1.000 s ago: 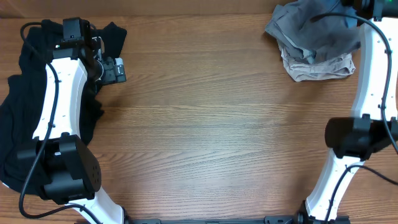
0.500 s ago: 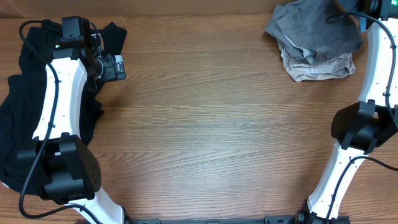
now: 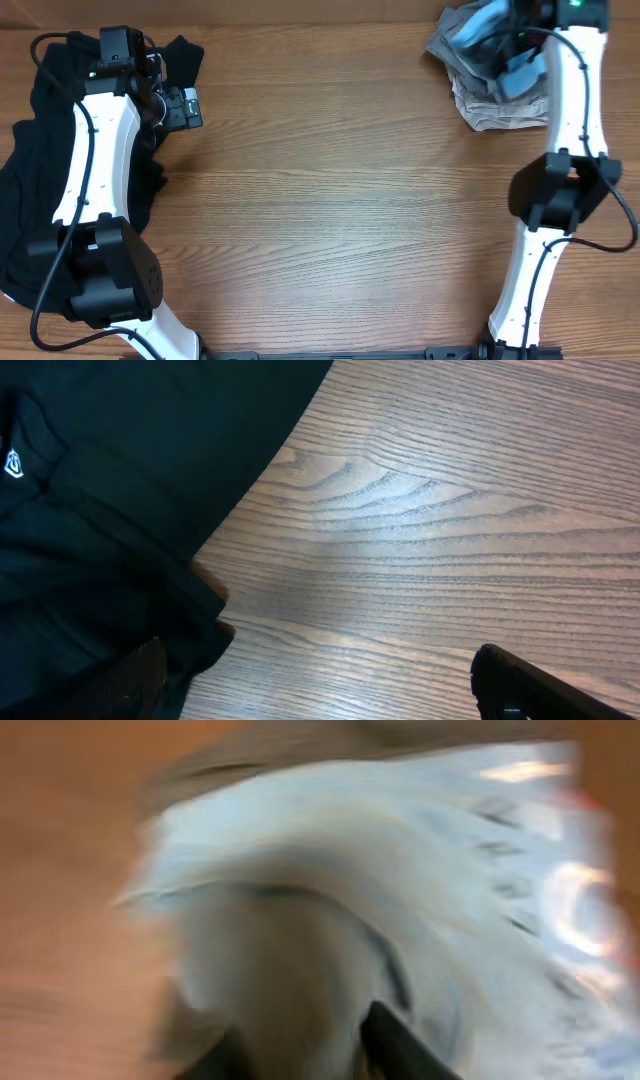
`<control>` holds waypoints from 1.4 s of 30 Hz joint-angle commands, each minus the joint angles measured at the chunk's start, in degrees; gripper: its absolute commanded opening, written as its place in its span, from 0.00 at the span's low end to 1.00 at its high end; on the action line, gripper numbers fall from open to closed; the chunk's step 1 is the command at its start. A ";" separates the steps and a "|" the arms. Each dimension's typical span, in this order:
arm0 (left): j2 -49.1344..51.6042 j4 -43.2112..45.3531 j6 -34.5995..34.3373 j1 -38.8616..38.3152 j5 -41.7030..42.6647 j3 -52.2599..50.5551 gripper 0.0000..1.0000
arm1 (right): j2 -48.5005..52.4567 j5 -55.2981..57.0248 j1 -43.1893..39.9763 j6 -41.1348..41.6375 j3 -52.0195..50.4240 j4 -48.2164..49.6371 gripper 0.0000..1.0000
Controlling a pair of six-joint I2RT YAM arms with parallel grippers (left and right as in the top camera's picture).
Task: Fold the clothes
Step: 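Lift the folded shirt and carry it to the grey stack upper right, then lower the shirt onto the stack and open the right gripper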
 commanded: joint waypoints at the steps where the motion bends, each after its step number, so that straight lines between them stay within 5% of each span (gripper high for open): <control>1: 0.55 0.22 -1.22 -0.11 0.68 -0.20 1.00 | -0.13 -8.85 3.21 0.72 0.90 -4.07 0.34; 3: 0.55 0.20 -1.22 -0.11 0.68 -0.20 1.00 | -0.68 -8.59 4.52 2.01 0.90 -6.12 0.36; 5: 0.55 -0.02 -1.20 -0.11 1.07 -0.20 1.00 | -1.57 -8.52 5.51 3.30 0.98 -7.65 0.54; 16: 0.55 0.02 -1.22 -0.11 1.66 -0.20 1.00 | -14.10 -8.61 6.62 22.82 0.98 -9.25 0.89; 17: 0.55 0.02 -1.22 -0.13 1.70 -0.20 1.00 | -15.43 -8.59 6.80 23.28 0.98 -9.68 0.99; 28: 0.55 0.07 -1.22 -0.11 1.64 -0.20 1.00 | -31.28 -8.44 7.32 37.88 0.98 -17.11 1.00; 35: 0.55 0.07 -1.22 -0.11 1.64 -0.20 1.00 | -34.80 -19.78 7.32 60.11 0.92 -26.21 1.00; 42: 0.55 0.07 -1.22 -0.11 1.64 -0.20 1.00 | -34.62 -20.06 7.19 57.66 0.83 -27.04 1.00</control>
